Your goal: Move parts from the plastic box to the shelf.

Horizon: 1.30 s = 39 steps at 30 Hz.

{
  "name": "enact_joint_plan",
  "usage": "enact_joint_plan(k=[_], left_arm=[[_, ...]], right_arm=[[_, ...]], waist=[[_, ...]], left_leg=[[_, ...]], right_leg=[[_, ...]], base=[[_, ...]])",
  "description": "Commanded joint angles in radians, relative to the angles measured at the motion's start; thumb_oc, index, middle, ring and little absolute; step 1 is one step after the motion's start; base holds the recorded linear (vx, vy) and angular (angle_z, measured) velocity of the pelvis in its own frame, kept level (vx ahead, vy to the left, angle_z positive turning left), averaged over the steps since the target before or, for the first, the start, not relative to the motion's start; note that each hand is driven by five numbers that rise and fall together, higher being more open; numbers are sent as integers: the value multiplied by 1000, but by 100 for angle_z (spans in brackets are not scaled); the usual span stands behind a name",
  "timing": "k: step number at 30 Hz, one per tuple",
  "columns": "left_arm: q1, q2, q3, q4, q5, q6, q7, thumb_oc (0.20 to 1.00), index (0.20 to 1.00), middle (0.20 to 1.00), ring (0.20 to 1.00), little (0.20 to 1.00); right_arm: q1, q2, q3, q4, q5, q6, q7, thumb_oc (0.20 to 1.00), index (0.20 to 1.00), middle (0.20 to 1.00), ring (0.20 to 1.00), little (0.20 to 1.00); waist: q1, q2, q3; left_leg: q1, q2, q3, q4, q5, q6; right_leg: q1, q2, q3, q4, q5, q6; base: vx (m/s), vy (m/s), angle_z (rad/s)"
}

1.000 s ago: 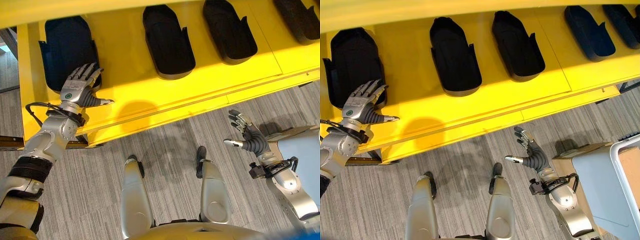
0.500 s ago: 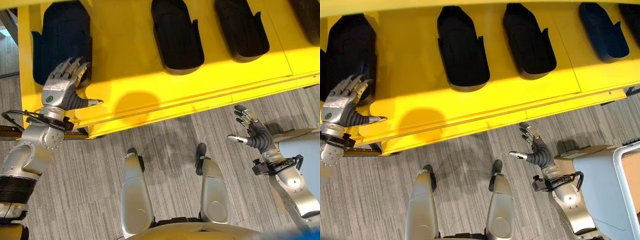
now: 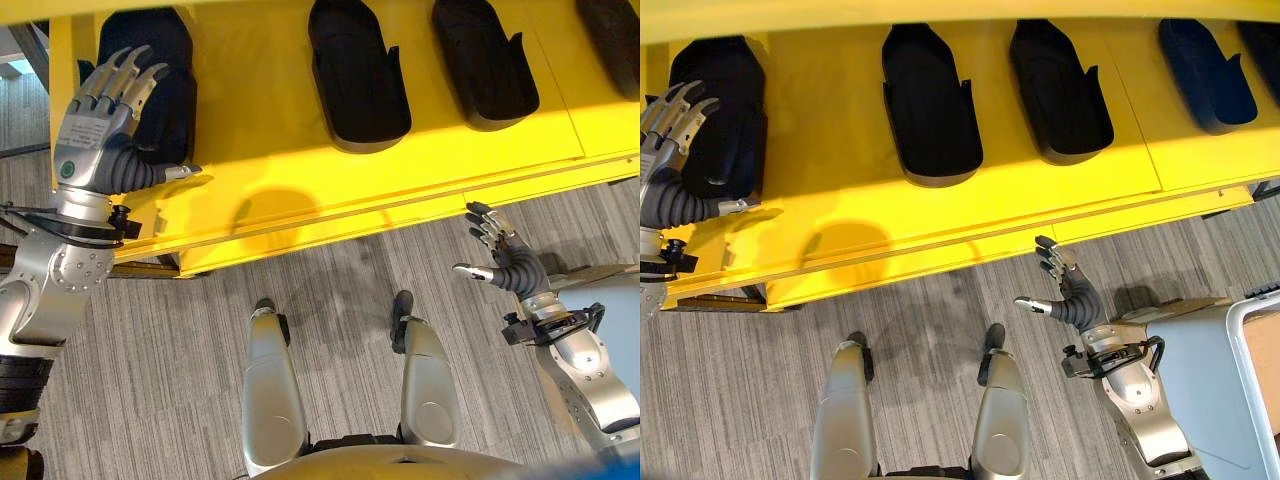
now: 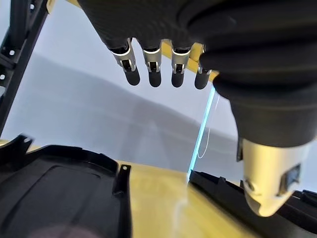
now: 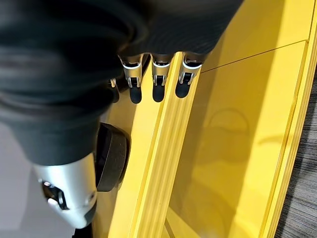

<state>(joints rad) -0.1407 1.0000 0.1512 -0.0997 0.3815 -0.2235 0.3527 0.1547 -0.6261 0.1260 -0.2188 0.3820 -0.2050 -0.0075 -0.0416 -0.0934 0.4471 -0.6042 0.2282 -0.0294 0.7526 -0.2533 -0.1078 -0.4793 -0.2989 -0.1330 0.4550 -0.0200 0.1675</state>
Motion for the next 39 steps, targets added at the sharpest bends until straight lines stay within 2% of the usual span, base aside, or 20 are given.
enact_joint_plan(k=[1, 3, 4, 10, 11, 13, 21, 26, 33, 39], left_arm=[[-22, -78, -50, 1, -93, -11, 13, 1000, 1000, 1000, 1000, 1000], [-25, -103, -55, 21, -124, -6, 12, 1000, 1000, 1000, 1000, 1000], [-21, -145, -53, 48, -168, -2, 24, 1000, 1000, 1000, 1000, 1000], [15, -269, -31, 107, -394, -18, 3, 1000, 1000, 1000, 1000, 1000], [16, -269, -31, 107, -396, -18, 2, 1000, 1000, 1000, 1000, 1000], [24, -307, -27, 139, -486, -24, -8, 1000, 1000, 1000, 1000, 1000], [24, -296, 30, 183, -536, -28, 13, 1000, 1000, 1000, 1000, 1000], [49, -264, 103, 90, -512, -55, 27, 1000, 1000, 1000, 1000, 1000], [55, -247, 105, -26, -497, -79, 2, 1000, 1000, 1000, 1000, 1000], [45, -258, 92, -37, -498, -81, 2, 1000, 1000, 1000, 1000, 1000]], right_arm=[[-2, 29, -48, -40, 21, -52, -18, 1000, 1000, 1000, 1000, 1000], [-3, 30, -46, -38, 21, -51, -18, 1000, 1000, 1000, 1000, 1000], [-4, 31, -46, -39, 24, -51, -21, 1000, 1000, 1000, 1000, 1000], [-1, 37, -53, -40, 31, -38, -23, 1000, 1000, 1000, 1000, 1000], [-1, 37, -53, -40, 31, -38, -23, 1000, 1000, 1000, 1000, 1000], [-1, 39, -53, -39, 33, -32, -23, 1000, 1000, 1000, 1000, 1000], [-7, 33, -45, -37, 38, -24, -12, 1000, 1000, 1000, 1000, 1000], [-2, 29, -57, -44, 40, -28, -3, 1000, 1000, 1000, 1000, 1000], [5, 30, -61, -50, 38, -30, 4, 1000, 1000, 1000, 1000, 1000], [9, 36, -61, -50, 34, -32, 4, 1000, 1000, 1000, 1000, 1000]], waist=[[-4, 6, -61], [-4, 6, -60], [-4, 4, -60], [-4, 3, -61], [-4, 4, -62], [-4, 3, -60], [0, 2, -60], [8, 5, -57], [11, 5, -55], [10, 5, -53]], left_leg=[[40, -35, 32, -148, 97, 32], [39, -35, 33, -147, 98, 33], [38, -36, 34, -146, 98, 33], [37, -35, 34, -148, 101, 35], [37, -35, 34, -148, 101, 35], [35, -35, 33, -145, 102, 36], [31, -37, 31, -140, 103, 37], [29, -42, 27, -140, 101, 37], [37, -47, 27, -145, 98, 38], [37, -46, 26, -143, 97, 39]], right_leg=[[-21, -12, -5, 114, -68, -35], [-20, -12, -6, 113, -67, -35], [-20, -11, -5, 113, -66, -36], [-21, -8, -4, 113, -65, -39], [-21, -8, -4, 113, -65, -39], [-22, -8, -4, 115, -65, -40], [-20, -10, -7, 118, -66, -41], [-17, -13, -11, 121, -69, -40], [-11, -18, -12, 121, -69, -39], [-12, -17, -8, 121, -70, -39]], base=[[0, 0, 0], [0, 0, 0], [0, 0, 0], [0, 0, 0], [0, 0, 0], [0, 0, 0], [0, 0, 0], [0, 0, 0], [5, 1, 4], [1, -1, 1]])
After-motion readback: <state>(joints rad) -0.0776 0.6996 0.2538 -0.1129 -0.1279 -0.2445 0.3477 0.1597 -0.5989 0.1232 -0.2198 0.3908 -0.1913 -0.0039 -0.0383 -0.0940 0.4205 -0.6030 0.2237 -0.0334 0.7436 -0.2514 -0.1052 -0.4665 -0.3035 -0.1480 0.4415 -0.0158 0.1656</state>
